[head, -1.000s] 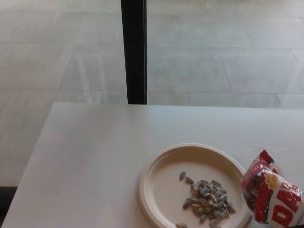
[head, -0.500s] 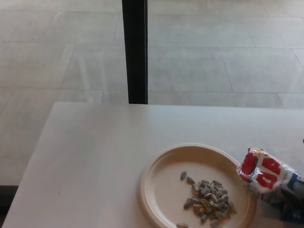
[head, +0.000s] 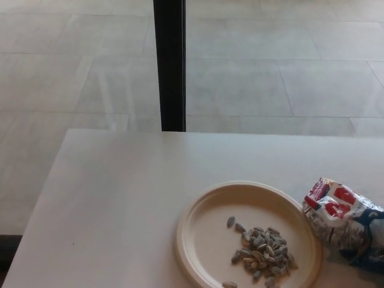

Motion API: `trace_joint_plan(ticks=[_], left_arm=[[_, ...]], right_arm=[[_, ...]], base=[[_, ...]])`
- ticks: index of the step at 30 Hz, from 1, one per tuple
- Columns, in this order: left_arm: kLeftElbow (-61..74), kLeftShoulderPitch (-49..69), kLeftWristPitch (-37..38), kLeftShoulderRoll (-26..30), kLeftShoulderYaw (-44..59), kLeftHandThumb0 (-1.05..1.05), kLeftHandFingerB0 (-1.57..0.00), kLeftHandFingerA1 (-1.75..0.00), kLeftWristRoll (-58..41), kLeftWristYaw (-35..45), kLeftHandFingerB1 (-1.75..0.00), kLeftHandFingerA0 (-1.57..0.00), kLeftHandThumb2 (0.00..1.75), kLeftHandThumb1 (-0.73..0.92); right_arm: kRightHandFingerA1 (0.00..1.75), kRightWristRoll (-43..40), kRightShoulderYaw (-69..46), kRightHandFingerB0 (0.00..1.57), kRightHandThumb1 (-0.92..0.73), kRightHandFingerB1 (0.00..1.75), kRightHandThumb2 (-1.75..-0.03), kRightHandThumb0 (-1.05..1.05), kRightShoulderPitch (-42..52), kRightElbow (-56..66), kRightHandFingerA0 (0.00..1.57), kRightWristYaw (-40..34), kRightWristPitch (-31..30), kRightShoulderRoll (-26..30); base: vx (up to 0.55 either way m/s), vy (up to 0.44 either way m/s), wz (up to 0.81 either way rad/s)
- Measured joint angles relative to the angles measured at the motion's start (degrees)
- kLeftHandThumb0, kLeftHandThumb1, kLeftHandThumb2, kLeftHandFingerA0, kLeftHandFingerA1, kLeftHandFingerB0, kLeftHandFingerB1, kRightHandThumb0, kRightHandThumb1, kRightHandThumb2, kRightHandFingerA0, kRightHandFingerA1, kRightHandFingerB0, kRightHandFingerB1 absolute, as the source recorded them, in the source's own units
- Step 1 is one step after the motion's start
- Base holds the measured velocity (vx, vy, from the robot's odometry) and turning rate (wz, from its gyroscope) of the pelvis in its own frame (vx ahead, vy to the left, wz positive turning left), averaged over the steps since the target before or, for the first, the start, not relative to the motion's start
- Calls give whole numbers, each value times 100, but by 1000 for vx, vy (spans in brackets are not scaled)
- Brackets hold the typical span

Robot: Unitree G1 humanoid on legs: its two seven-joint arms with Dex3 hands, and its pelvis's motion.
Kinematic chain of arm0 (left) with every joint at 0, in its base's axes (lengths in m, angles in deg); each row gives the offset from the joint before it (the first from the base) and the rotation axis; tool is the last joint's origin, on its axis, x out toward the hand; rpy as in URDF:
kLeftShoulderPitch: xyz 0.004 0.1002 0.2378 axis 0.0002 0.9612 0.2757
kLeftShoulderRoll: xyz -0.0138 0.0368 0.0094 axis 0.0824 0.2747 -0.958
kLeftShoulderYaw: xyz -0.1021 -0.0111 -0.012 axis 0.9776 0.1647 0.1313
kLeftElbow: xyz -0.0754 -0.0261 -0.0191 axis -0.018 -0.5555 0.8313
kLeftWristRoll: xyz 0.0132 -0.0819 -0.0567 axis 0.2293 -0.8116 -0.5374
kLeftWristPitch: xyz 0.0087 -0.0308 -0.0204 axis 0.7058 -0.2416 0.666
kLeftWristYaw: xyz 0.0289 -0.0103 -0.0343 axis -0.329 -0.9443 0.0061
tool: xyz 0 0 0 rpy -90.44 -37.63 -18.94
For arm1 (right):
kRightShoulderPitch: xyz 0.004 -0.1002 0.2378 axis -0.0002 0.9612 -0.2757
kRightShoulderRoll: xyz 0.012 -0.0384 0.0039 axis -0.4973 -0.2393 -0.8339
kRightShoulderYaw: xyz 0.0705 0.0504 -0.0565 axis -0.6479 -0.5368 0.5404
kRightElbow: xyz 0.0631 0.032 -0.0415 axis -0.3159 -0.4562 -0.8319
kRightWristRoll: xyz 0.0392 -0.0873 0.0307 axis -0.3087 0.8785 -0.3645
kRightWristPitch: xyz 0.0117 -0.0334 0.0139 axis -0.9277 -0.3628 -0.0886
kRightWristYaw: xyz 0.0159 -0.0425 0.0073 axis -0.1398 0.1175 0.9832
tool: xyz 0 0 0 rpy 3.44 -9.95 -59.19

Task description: The robot uses its right hand to pick up a bag of sunflower seeds kept in the middle of the desk and tilts it over a plate kept next to it to pour out a few seeds and then puts the bag of seeds back on the desk

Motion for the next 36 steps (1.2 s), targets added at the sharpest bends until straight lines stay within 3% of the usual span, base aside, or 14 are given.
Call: trace_joint_plan(ticks=[1,2,11,12,13,19,20,24,25,28,29,31,32,36], left_arm=[[-5,3,0,0,7,-82,-37,-61,0,0,-51,-44,106,65],[-6,0,0,0,15,-84,-45,-54,-1,0,-37,-51,65,83],[-10,-7,0,-2,30,-85,-42,-54,2,-2,-36,-48,66,84],[-11,0,0,-4,22,-83,-37,-61,4,-2,-51,-43,107,66],[-10,2,0,-6,16,-85,-42,-54,4,-1,-36,-47,65,84],[-1,-12,1,-18,17,-85,-44,-53,3,3,-36,-49,66,85],[-2,-18,0,-20,17,-85,-45,-55,4,3,-37,-51,66,84],[-2,-52,-1,-31,18,-85,-42,-53,3,2,-37,-47,66,84],[-1,-62,-1,-33,18,-83,-36,-61,3,2,-51,-42,107,65],[1,-78,-1,-37,18,-87,-42,-53,4,2,-36,-47,65,84],[2,-83,0,-37,18,-83,-34,-61,4,2,-49,-42,107,65],[2,-92,0,-38,19,-83,-34,-60,4,2,-50,-42,107,64],[2,-92,-1,-39,19,-86,-42,-53,4,2,-36,-50,65,83],[2,-98,-1,-40,21,-85,-43,-51,4,2,-36,-50,65,82]], right_arm=[[0,-31,-49,0,-60,0,-74,-97,85,5,0,37,57,57],[0,-72,-102,0,-61,0,-74,-99,187,41,0,78,120,112],[0,-542,-764,0,-71,0,-61,-96,1286,874,0,553,606,416],[0,-613,-878,0,-73,0,-62,-96,1383,962,0,605,637,432],[0,-689,-1019,0,-66,0,-76,-94,1483,1046,0,666,670,449],[0,-1111,-2106,0,-64,1,-77,-102,1981,1197,0,873,725,490],[40,-1162,-2287,0,-61,27,-102,-105,2022,1136,0,879,736,496],[0,-1410,-3032,0,-58,2,-77,-90,2087,627,0,885,757,502],[28,-1460,-3175,0,-63,14,-99,-105,2074,441,0,880,762,526],[24,-1547,-3437,0,-60,20,-99,-105,2057,-128,0,873,793,628],[24,-1569,-3503,0,-59,28,-99,-104,2052,-311,0,871,801,649],[33,-1620,-3631,0,-59,30,-101,-105,2031,-709,0,868,815,679],[36,-1647,-3690,0,-58,30,-102,-105,2015,-900,0,865,821,688],[41,-1761,-3975,0,-63,25,-97,-99,1960,-1681,0,803,827,690]], base=[[0,0,0],[0,0,0],[0,0,0],[0,0,0],[0,0,0],[0,0,0],[0,0,0],[0,0,0],[0,0,0],[0,0,0],[0,0,0],[0,0,0],[0,0,0],[0,0,0]])
